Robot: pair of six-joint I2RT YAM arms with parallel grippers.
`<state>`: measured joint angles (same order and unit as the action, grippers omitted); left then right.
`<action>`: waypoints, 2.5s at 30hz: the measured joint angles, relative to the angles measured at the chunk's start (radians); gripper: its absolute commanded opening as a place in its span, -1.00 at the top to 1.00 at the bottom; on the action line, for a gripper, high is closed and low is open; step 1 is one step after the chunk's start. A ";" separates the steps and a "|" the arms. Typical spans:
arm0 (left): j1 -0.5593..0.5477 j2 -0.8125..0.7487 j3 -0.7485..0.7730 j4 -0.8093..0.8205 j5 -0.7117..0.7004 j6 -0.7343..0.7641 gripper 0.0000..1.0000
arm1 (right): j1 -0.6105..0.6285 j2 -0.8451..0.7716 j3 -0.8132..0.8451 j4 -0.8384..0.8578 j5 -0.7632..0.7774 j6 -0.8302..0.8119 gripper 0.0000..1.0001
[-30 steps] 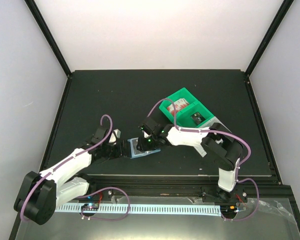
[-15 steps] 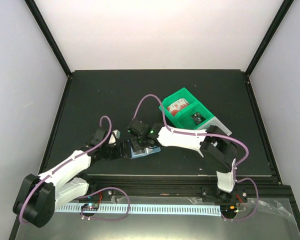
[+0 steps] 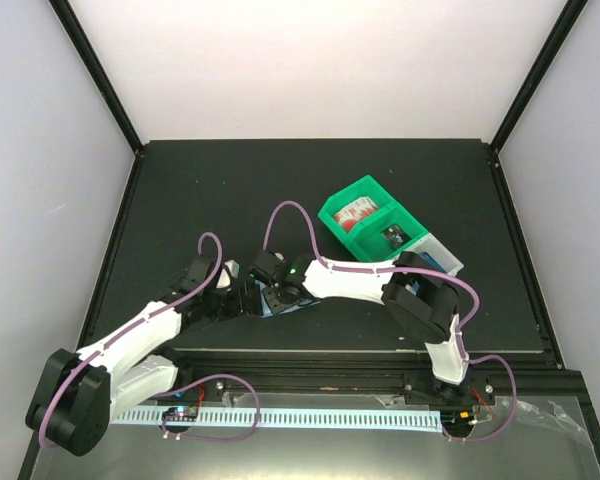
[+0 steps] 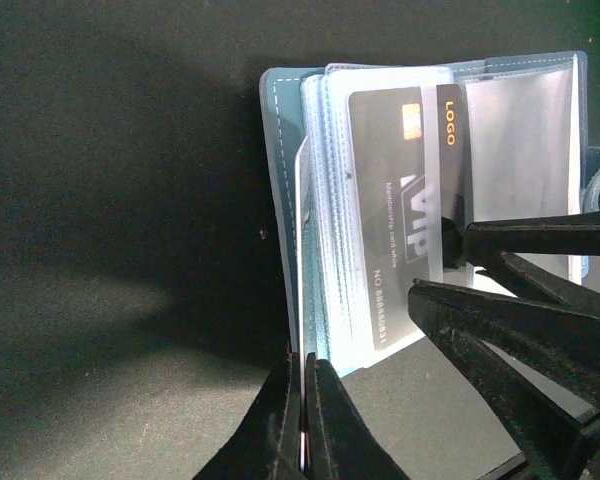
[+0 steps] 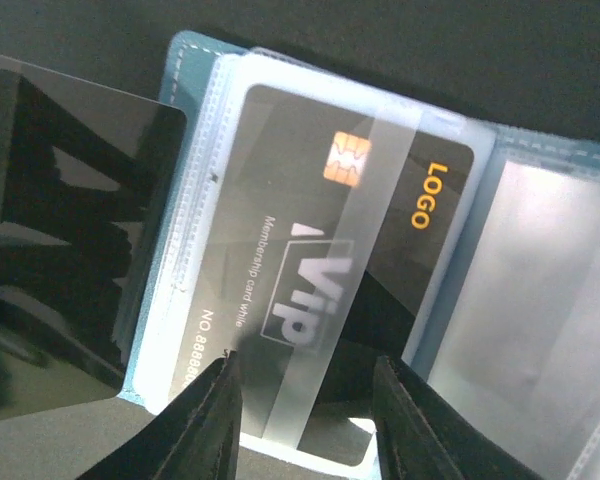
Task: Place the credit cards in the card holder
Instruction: Insert the credit card into the card holder, then turn over the card slot in the card holder.
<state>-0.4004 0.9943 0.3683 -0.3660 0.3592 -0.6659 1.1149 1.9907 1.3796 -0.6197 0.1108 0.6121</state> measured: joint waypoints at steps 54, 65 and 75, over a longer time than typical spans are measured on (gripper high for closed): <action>0.000 -0.006 -0.006 0.005 0.000 -0.011 0.97 | 0.020 0.022 -0.018 0.076 -0.001 -0.045 -0.47; 0.000 -0.006 -0.007 0.005 0.000 -0.011 0.97 | 0.008 -0.006 -0.063 0.129 -0.033 -0.018 -0.41; 0.000 -0.013 -0.009 0.005 0.000 -0.012 0.97 | 0.002 -0.008 -0.061 0.121 -0.033 0.007 -0.21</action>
<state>-0.4004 0.9813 0.3592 -0.3611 0.3595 -0.6777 1.1168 1.9827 1.3182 -0.4984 0.0776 0.6193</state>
